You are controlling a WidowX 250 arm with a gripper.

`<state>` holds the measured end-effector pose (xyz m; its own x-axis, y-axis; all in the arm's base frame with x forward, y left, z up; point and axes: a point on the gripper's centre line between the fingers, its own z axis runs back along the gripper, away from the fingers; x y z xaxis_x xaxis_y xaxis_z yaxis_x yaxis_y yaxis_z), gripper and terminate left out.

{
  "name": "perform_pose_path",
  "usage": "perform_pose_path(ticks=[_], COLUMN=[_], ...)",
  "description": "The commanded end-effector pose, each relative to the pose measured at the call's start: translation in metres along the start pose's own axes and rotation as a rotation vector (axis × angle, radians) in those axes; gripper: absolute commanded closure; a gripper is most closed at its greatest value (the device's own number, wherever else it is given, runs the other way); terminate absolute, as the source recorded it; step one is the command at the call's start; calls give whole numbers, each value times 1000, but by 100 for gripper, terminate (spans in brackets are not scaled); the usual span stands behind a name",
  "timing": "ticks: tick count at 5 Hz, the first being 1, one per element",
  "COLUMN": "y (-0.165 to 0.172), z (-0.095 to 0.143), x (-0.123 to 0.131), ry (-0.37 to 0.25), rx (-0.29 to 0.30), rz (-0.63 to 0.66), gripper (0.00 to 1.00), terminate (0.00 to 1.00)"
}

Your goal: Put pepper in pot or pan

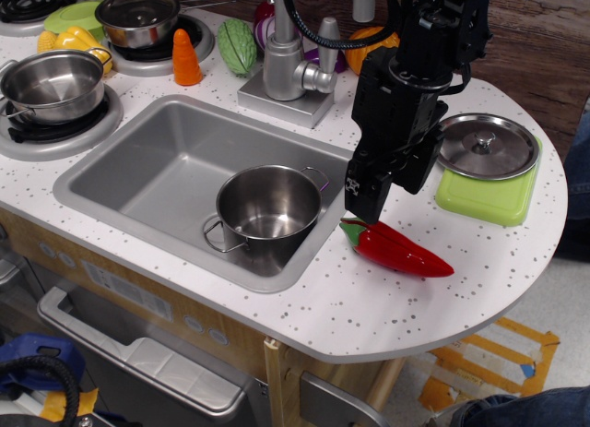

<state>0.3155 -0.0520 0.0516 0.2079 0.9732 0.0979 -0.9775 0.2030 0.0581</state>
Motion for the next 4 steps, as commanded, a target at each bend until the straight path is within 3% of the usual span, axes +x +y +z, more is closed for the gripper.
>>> perform_pose_path(ticks=[1,4], y=[0,4], z=[0,-33], x=[0,2], ry=[0,33], rx=[0,-115], rz=[0,44], gripper=[0,0], terminate=[0,0])
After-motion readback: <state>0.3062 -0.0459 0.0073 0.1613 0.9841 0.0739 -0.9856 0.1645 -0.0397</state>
